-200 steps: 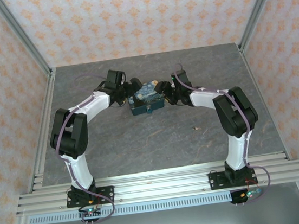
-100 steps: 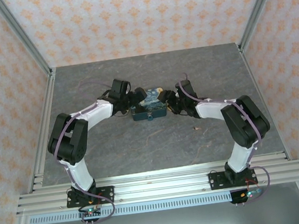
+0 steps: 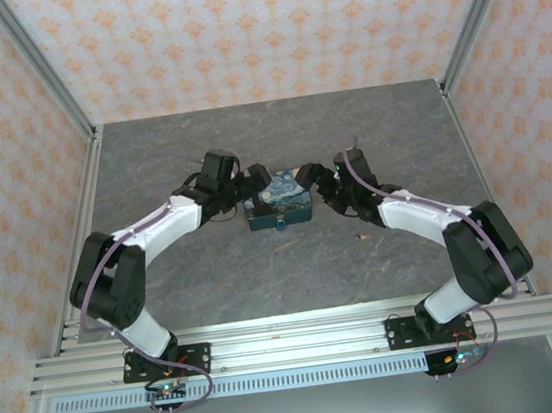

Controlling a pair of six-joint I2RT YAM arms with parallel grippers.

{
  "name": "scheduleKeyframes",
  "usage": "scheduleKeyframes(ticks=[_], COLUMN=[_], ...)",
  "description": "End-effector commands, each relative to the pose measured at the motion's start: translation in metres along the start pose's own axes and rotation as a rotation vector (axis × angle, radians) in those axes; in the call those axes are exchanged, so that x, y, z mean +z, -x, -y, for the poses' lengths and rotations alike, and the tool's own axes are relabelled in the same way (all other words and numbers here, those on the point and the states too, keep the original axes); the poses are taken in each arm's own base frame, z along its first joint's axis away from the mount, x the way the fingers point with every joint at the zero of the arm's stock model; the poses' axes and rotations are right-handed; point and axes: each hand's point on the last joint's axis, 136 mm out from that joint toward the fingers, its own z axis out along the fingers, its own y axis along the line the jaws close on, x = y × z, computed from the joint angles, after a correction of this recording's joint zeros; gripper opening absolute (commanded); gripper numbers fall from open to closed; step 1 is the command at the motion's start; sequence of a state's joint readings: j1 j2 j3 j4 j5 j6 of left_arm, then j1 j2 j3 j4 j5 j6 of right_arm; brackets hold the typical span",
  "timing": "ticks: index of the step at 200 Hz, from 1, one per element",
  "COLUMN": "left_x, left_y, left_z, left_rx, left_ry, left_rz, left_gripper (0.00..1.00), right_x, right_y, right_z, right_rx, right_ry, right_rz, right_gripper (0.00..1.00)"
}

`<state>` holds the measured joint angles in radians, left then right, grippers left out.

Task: Unlock the padlock with the key

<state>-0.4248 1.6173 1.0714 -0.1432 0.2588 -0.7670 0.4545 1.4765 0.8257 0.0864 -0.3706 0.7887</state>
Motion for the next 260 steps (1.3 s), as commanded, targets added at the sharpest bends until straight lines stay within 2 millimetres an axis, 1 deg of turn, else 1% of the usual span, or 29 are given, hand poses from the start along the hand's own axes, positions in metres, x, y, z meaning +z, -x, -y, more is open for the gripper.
scheduleKeyframes(ticks=[1, 15, 22, 26, 33, 40, 45, 55, 60, 66, 68, 71, 76, 93, 98, 108, 113, 122, 141, 154, 172, 179, 197, 225, 241, 260], left_x=[-0.042, -0.063, -0.073, -0.079, -0.089, -0.096, -0.101, -0.107, -0.109, -0.111, -0.112, -0.112, -0.113, -0.116, -0.117, -0.119, -0.121, -0.122, -0.121, -0.120, -0.117, -0.115, -0.107, -0.088, -0.079, -0.073], left_y=[0.030, 0.040, 0.045, 0.048, 0.053, 0.056, 0.059, 0.060, 0.061, 0.061, 0.060, 0.060, 0.059, 0.054, 0.052, 0.048, 0.046, 0.042, 0.034, 0.031, 0.027, 0.025, 0.019, 0.006, 0.001, -0.003], left_z=[0.007, 0.011, 0.010, 0.008, 0.007, 0.007, 0.007, 0.004, 0.002, 0.000, -0.001, -0.002, -0.004, -0.011, -0.012, -0.015, -0.017, -0.021, -0.028, -0.034, -0.040, -0.041, -0.036, -0.031, -0.026, -0.022], left_rx=[0.081, 0.115, 0.122, 0.122, 0.123, 0.131, 0.131, 0.121, 0.110, 0.096, 0.092, 0.086, 0.075, 0.048, 0.045, 0.037, 0.030, 0.022, 0.004, -0.029, -0.078, -0.091, -0.075, -0.076, -0.075, -0.064], left_ry=[0.043, 0.057, 0.073, 0.085, 0.103, 0.114, 0.119, 0.129, 0.130, 0.130, 0.127, 0.123, 0.122, 0.119, 0.114, 0.105, 0.106, 0.112, 0.123, 0.130, 0.120, 0.118, 0.107, 0.091, 0.068, 0.055], left_rz=[0.113, 0.158, 0.182, 0.196, 0.216, 0.226, 0.235, 0.242, 0.244, 0.244, 0.243, 0.242, 0.240, 0.243, 0.246, 0.247, 0.248, 0.241, 0.219, 0.227, 0.245, 0.239, 0.183, 0.081, 0.053, 0.043], left_gripper=[1.00, 1.00, 1.00, 1.00, 1.00, 1.00, 1.00, 1.00, 1.00, 1.00, 1.00, 1.00, 1.00, 1.00, 1.00, 1.00, 1.00, 1.00, 1.00, 1.00, 1.00, 1.00, 1.00, 1.00, 1.00, 1.00], right_x=[-0.028, -0.045, -0.057, -0.066, -0.080, -0.091, -0.094, -0.088, -0.085, -0.085, -0.084, -0.085, -0.086, -0.086, -0.084, -0.079, -0.076, -0.072, -0.070, -0.073, -0.081, -0.084, -0.095, -0.103, -0.103, -0.100], right_y=[0.028, 0.046, 0.060, 0.071, 0.084, 0.091, 0.096, 0.098, 0.097, 0.097, 0.095, 0.096, 0.095, 0.087, 0.080, 0.067, 0.059, 0.046, 0.019, 0.000, -0.018, -0.024, -0.034, -0.047, -0.052, -0.052], right_z=[0.013, 0.021, 0.026, 0.029, 0.035, 0.040, 0.040, 0.031, 0.027, 0.023, 0.024, 0.020, 0.019, 0.032, 0.041, 0.050, 0.054, 0.065, 0.092, 0.107, 0.120, 0.125, 0.138, 0.156, 0.159, 0.159], right_rx=[-0.142, -0.229, -0.244, -0.229, -0.176, -0.122, -0.111, -0.135, -0.132, -0.114, -0.108, -0.105, -0.100, -0.100, -0.099, -0.091, -0.085, -0.061, 0.010, 0.013, -0.019, -0.025, 0.005, 0.097, 0.120, 0.125], right_ry=[-0.181, -0.335, -0.415, -0.465, -0.522, -0.551, -0.528, -0.395, -0.315, -0.230, -0.214, -0.170, -0.138, -0.182, -0.217, -0.243, -0.246, -0.269, -0.362, -0.431, -0.533, -0.569, -0.634, -0.659, -0.665, -0.676], right_rz=[0.063, 0.102, 0.153, 0.205, 0.272, 0.306, 0.308, 0.265, 0.250, 0.261, 0.258, 0.268, 0.279, 0.251, 0.214, 0.147, 0.110, 0.054, -0.033, -0.065, -0.085, -0.087, -0.074, -0.050, -0.061, -0.070], right_gripper=[0.99, 0.99, 0.99, 0.99, 0.99, 0.99, 0.99, 0.99, 0.99, 0.99, 0.99, 0.99, 0.99, 0.99, 0.99, 1.00, 0.96, 0.85, 0.72, 0.67, 0.65, 0.65, 0.64, 0.62, 0.60, 0.59])
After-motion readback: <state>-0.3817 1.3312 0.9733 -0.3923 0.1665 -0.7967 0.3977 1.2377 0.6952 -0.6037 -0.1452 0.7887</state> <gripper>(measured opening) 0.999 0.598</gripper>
